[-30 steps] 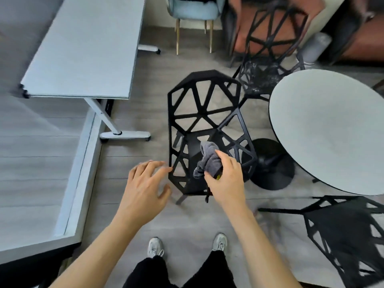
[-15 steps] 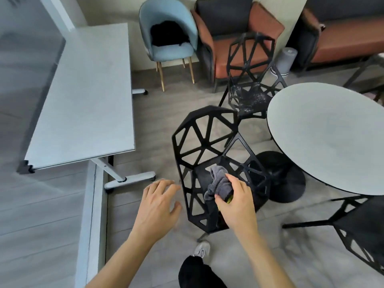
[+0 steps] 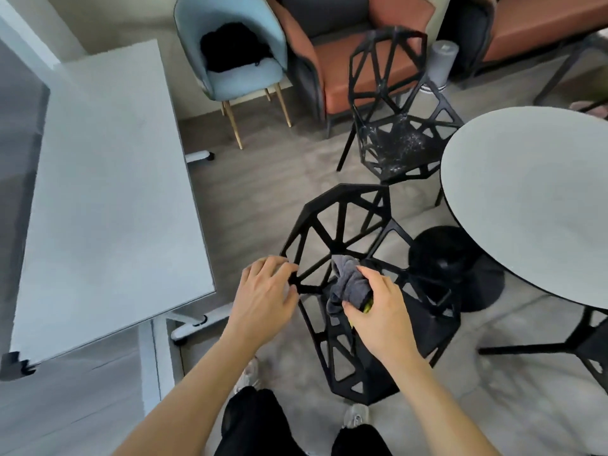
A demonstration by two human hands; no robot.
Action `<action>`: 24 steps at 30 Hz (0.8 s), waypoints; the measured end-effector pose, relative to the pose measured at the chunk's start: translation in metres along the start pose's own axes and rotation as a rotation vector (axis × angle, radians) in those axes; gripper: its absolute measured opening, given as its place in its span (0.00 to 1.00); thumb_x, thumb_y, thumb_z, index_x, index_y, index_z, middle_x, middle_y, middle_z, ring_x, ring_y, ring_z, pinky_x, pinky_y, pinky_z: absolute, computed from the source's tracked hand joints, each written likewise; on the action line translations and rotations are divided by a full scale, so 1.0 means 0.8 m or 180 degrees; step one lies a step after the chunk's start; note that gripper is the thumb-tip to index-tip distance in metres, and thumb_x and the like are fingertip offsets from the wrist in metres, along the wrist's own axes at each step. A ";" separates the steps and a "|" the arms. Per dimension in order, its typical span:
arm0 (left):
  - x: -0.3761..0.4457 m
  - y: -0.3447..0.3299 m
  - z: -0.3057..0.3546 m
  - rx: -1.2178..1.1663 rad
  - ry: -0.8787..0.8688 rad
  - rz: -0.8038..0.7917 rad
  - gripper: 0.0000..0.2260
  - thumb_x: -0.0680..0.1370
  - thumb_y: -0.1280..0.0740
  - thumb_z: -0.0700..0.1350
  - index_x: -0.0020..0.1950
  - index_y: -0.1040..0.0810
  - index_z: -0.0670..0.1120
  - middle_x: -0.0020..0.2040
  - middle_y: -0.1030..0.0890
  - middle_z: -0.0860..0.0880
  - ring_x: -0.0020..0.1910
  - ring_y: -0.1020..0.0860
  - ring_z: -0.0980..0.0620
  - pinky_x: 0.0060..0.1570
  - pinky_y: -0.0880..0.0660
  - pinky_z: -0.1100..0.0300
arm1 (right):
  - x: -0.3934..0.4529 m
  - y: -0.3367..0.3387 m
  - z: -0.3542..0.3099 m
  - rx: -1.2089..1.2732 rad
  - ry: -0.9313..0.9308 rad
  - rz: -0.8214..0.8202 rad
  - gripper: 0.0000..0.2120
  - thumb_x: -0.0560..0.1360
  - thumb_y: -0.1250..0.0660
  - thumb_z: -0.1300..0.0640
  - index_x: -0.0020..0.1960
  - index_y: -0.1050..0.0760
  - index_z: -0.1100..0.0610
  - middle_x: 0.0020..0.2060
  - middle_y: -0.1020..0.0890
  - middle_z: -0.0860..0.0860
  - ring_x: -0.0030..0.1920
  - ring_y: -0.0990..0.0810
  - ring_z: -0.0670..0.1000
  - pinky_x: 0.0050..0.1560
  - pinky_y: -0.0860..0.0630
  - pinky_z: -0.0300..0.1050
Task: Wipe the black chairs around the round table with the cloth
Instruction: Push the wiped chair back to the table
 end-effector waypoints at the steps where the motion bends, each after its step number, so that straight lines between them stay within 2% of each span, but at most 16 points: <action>1: 0.026 -0.005 -0.010 0.0007 -0.0088 -0.0051 0.14 0.78 0.33 0.46 0.64 0.23 0.50 0.62 0.23 0.50 0.63 0.26 0.44 0.64 0.30 0.48 | 0.006 -0.011 0.001 -0.0002 -0.0085 0.0033 0.33 0.70 0.22 0.52 0.70 0.31 0.47 0.60 0.24 0.47 0.61 0.26 0.49 0.63 0.25 0.48; 8: 0.206 -0.057 -0.059 0.0065 -0.0941 -0.0715 0.15 0.82 0.39 0.46 0.69 0.26 0.51 0.66 0.26 0.50 0.65 0.28 0.44 0.65 0.33 0.50 | 0.050 -0.110 0.001 0.0131 -0.1122 0.0326 0.33 0.70 0.23 0.52 0.72 0.31 0.48 0.57 0.25 0.46 0.59 0.28 0.48 0.61 0.26 0.45; 11: 0.265 -0.088 -0.069 0.0186 -0.1377 -0.0944 0.16 0.82 0.40 0.46 0.70 0.28 0.51 0.68 0.27 0.49 0.65 0.27 0.43 0.64 0.32 0.49 | 0.071 -0.159 -0.004 0.0245 -0.1528 0.0438 0.32 0.71 0.23 0.51 0.71 0.32 0.47 0.57 0.25 0.45 0.59 0.29 0.47 0.61 0.25 0.46; 13: 0.299 -0.112 -0.074 0.0353 -0.1526 -0.1106 0.18 0.82 0.40 0.46 0.73 0.31 0.50 0.72 0.31 0.47 0.67 0.28 0.41 0.64 0.31 0.47 | 0.086 -0.191 -0.006 0.0182 -0.1696 0.0417 0.31 0.71 0.24 0.50 0.71 0.32 0.47 0.57 0.25 0.47 0.59 0.28 0.49 0.61 0.25 0.49; 16: 0.336 -0.156 -0.080 0.0755 -0.1752 -0.1389 0.24 0.83 0.40 0.46 0.79 0.40 0.51 0.80 0.44 0.44 0.74 0.35 0.39 0.68 0.32 0.43 | 0.109 -0.230 -0.011 0.0105 -0.1901 0.0369 0.32 0.71 0.25 0.50 0.72 0.34 0.47 0.58 0.25 0.48 0.59 0.28 0.52 0.60 0.25 0.52; 17: 0.346 -0.170 -0.080 0.0830 -0.1866 -0.1500 0.25 0.83 0.41 0.46 0.80 0.43 0.52 0.81 0.45 0.44 0.75 0.37 0.38 0.69 0.33 0.42 | 0.116 -0.239 -0.012 0.0081 -0.1960 0.0387 0.33 0.71 0.25 0.50 0.73 0.34 0.47 0.59 0.25 0.49 0.59 0.28 0.53 0.60 0.25 0.52; 18: 0.355 -0.183 -0.080 0.0845 -0.1993 -0.1610 0.26 0.84 0.42 0.45 0.81 0.45 0.53 0.80 0.43 0.43 0.74 0.37 0.38 0.69 0.33 0.43 | 0.123 -0.246 -0.014 0.0087 -0.2033 0.0431 0.33 0.71 0.26 0.50 0.73 0.34 0.48 0.60 0.25 0.49 0.60 0.28 0.53 0.61 0.26 0.52; 20: 0.370 -0.199 -0.074 0.0607 -0.2174 -0.1772 0.24 0.84 0.44 0.44 0.81 0.43 0.53 0.73 0.32 0.41 0.67 0.31 0.39 0.65 0.31 0.46 | 0.137 -0.262 -0.019 0.0146 -0.2188 0.0539 0.34 0.72 0.26 0.49 0.74 0.36 0.49 0.61 0.26 0.50 0.61 0.28 0.55 0.61 0.26 0.52; 22: 0.388 -0.203 -0.066 0.0157 -0.2102 -0.1822 0.21 0.85 0.44 0.44 0.79 0.38 0.53 0.61 0.23 0.40 0.55 0.24 0.41 0.55 0.27 0.48 | 0.151 -0.281 -0.029 0.0107 -0.2341 0.0612 0.37 0.71 0.27 0.44 0.75 0.39 0.48 0.61 0.27 0.52 0.61 0.28 0.56 0.61 0.26 0.53; 24: 0.402 -0.207 -0.063 -0.0026 -0.2022 -0.1738 0.19 0.85 0.44 0.45 0.76 0.33 0.55 0.54 0.18 0.41 0.48 0.21 0.42 0.49 0.23 0.49 | 0.166 -0.298 -0.036 -0.0134 -0.2604 0.0652 0.41 0.68 0.28 0.37 0.75 0.41 0.48 0.61 0.29 0.53 0.62 0.28 0.57 0.61 0.27 0.54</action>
Point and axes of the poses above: each hand's wrist, its own x-axis towards the middle knuckle, its own y-axis out of the back of the hand, z = x × y, the point moved 7 cm from there along x, towards the middle knuckle
